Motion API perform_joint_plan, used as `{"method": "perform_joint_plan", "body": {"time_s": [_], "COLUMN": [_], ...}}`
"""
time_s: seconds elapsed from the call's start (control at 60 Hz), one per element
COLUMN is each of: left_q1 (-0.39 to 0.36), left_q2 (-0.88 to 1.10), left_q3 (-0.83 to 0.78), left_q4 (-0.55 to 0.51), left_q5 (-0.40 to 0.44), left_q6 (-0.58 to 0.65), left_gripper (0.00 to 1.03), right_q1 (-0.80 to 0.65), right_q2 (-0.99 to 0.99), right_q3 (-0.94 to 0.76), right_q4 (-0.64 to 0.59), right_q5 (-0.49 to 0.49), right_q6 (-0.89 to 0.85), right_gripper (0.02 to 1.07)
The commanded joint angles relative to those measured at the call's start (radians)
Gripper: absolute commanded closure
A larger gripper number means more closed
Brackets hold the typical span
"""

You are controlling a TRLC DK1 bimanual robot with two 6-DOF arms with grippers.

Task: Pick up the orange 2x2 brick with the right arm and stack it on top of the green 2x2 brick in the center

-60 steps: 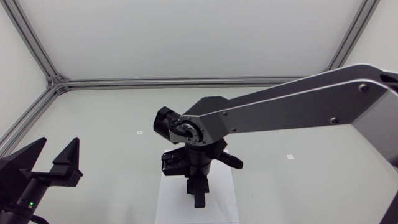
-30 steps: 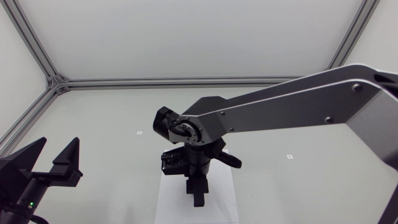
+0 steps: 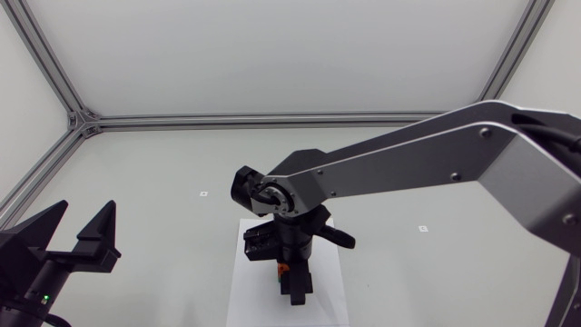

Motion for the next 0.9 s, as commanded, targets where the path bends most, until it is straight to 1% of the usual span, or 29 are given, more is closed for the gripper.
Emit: {"method": "perform_joint_plan", "body": {"time_s": [0.0,0.117,0.383,0.517,0.617,0.717,0.883], "left_q1": [-0.001,-0.001,-0.001,-0.001,-0.001,-0.001,-0.001], "left_q2": [-0.004,-0.004,-0.004,-0.004,-0.004,-0.004,-0.004], "left_q3": [-0.041,-0.041,-0.041,-0.041,-0.041,-0.041,-0.041], "left_q4": [-0.011,-0.011,-0.011,-0.011,-0.011,-0.011,-0.011], "left_q5": [0.003,0.003,0.003,0.003,0.003,0.003,0.003], "left_q6": [0.005,0.005,0.005,0.005,0.005,0.005,0.005], "left_gripper": [0.04,0.04,0.04,0.04,0.04,0.04,0.04], "right_q1": [-0.004,-0.004,-0.024,-0.061,-0.133,-0.239,-0.417], "right_q2": [-0.032,-0.078,-0.244,-0.366,-0.464,-0.57,-0.716], "right_q3": [-0.006,-0.011,-0.04,-0.081,-0.117,-0.18,-0.282], "right_q4": [-0.022,-0.04,-0.114,-0.116,-0.086,-0.017,0.065], "right_q5": [-0.004,-0.012,-0.017,-0.015,-0.017,-0.021,-0.06], "right_q6": [-0.002,-0.002,0.013,0.054,0.091,0.105,0.119], "right_gripper": [0.16,0.06,0.06,0.06,0.06,0.06,0.07]}}
